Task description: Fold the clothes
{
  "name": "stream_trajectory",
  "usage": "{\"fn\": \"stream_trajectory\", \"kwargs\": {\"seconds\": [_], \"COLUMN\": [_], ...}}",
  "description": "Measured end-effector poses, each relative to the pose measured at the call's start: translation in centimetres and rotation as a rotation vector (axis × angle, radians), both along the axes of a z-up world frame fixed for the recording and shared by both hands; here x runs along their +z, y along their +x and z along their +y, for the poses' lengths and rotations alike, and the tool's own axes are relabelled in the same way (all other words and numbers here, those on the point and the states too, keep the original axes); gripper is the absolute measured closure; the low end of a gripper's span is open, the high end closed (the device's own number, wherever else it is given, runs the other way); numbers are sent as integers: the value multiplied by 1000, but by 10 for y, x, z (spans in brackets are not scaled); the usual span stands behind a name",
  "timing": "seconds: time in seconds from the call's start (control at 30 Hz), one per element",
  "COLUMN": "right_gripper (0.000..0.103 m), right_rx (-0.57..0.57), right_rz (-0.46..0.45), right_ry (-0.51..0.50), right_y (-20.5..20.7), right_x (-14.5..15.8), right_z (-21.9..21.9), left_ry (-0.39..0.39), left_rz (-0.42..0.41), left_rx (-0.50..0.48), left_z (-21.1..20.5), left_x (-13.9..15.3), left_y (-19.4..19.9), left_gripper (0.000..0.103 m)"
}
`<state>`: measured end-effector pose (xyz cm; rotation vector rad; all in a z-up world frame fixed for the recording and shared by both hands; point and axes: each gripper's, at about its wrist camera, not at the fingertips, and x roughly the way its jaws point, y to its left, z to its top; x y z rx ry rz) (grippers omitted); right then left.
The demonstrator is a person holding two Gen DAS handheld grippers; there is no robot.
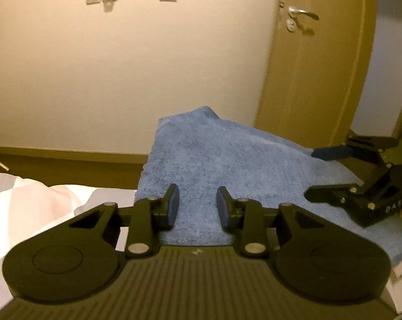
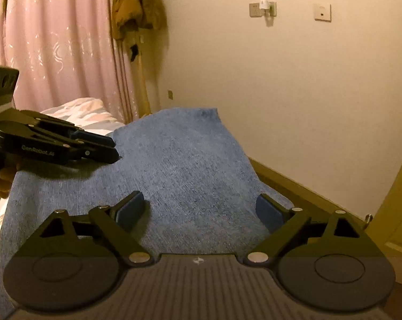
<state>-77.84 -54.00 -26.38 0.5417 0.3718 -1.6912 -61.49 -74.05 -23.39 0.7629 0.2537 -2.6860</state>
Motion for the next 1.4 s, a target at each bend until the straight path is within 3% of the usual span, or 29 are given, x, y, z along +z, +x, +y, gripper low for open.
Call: {"fn": "stream_trajectory", "kwargs": {"seconds": [0.1, 0.17, 0.27, 0.37, 0.47, 0.67, 0.8, 0.9, 1.03, 1.17, 1.27, 1.4], "right_gripper": [10, 9, 4, 3, 0, 0, 1, 0, 0, 0, 0, 0], "right_rx": [14, 37, 117, 164, 193, 214, 195, 117, 7, -21, 3, 28], "right_rz": [31, 58, 36, 17, 64, 116, 115, 64, -59, -154, -142, -146], "right_ry": [17, 1, -64, -17, 81, 91, 112, 56, 1, 96, 142, 150], "right_y": [10, 20, 33, 44, 47, 50, 53, 52, 48, 47, 50, 45], "right_x": [22, 42, 65, 60, 32, 18, 29, 59, 98, 110, 117, 135], "right_z": [1, 5, 25, 31, 31, 34, 33, 49, 81, 101, 107, 114], "left_ry": [-50, -78, -54, -2, 2, 8, 9, 11, 31, 145, 188, 176], "left_rz": [-43, -51, -28, -59, -98, -93, -140, -171, -188, -185, -207, -218], "left_rx": [16, 32, 70, 75, 77, 102, 142, 194, 287, 421, 534, 639], "left_z": [10, 19, 27, 34, 39, 43, 48, 60, 95, 130, 157, 188], "left_x": [13, 27, 42, 33, 12, 6, 18, 37, 72, 104, 124, 147], "left_y": [-1, 9, 37, 48, 50, 51, 43, 39, 41, 53, 61, 69], "left_gripper": [75, 66, 63, 63, 61, 60, 59, 57, 41, 24, 15, 8]}}
